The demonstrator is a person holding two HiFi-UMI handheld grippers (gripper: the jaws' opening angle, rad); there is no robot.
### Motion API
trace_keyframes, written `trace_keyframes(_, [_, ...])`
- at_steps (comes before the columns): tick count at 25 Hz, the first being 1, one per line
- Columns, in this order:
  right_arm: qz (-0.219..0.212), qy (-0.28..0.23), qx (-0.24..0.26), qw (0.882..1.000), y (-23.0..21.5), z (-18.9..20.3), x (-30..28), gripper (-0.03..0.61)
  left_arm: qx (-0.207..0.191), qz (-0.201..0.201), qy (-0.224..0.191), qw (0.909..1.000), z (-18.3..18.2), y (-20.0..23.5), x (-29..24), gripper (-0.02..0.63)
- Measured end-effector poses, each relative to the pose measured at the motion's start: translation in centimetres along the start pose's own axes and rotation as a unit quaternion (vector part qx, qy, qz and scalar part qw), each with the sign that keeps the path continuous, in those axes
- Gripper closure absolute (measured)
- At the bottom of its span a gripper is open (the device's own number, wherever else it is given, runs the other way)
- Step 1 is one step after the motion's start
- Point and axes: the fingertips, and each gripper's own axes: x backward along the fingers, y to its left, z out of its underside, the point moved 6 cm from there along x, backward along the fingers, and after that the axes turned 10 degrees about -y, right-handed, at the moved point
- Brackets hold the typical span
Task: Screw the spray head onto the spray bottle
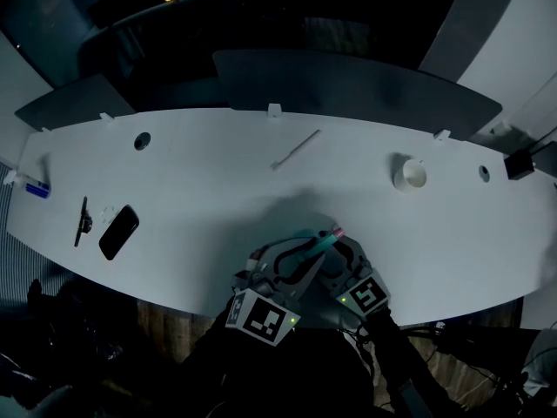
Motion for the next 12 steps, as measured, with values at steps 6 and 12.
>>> trace_keyframes(6, [-0.305,0.094,0.017,0.948,-2.6,0.3,-1.1,0.27,-0.011,0.15,0.026,0.9883,-0.3,1.0,-0.2,0.52])
trace_keyframes(12, [-0.117,0.07,0.004,0.991,-1.4,-0.3,0.9,0.268,0.026,0.087,-0.01,0.9958,-0.2,0.9,-0.1,0.518])
